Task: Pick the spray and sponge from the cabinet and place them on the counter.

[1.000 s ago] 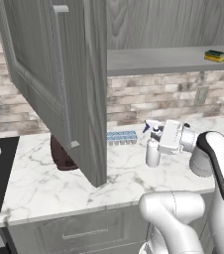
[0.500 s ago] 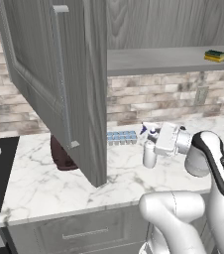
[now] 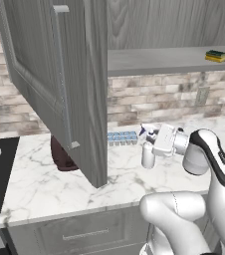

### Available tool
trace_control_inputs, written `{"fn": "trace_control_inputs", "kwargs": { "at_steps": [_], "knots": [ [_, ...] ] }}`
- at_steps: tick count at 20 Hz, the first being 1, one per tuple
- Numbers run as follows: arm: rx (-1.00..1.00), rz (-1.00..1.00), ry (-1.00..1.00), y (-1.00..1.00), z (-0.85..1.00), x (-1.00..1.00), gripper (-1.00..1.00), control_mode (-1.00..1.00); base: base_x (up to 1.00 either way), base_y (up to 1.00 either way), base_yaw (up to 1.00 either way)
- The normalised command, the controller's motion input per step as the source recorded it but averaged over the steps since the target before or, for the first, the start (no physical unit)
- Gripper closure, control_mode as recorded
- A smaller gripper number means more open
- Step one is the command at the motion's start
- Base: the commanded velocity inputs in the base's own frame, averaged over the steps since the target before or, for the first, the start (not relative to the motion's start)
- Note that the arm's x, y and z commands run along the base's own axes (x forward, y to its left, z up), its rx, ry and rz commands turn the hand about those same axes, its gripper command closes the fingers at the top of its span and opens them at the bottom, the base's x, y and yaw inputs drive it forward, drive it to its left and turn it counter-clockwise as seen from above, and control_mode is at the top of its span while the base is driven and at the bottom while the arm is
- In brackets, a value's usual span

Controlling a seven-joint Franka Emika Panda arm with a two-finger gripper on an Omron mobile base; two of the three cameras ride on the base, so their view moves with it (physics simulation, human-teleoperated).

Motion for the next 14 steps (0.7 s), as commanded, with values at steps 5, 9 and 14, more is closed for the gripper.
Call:
{"fn": "trace_control_inputs", "kwargs": {
  "at_steps": [5,9,14],
  "knots": [
    [0.0,0.0,0.0,0.0,-0.16,0.03,1.0,-1.0,0.0,0.0,0.0],
    [0.0,0.0,0.0,0.0,-0.16,0.05,1.0,-1.0,0.0,0.0,0.0],
    [0.0,0.0,0.0,0.0,-0.14,0.07,1.0,-1.0,0.0,0.0,0.0]
  ]
}}
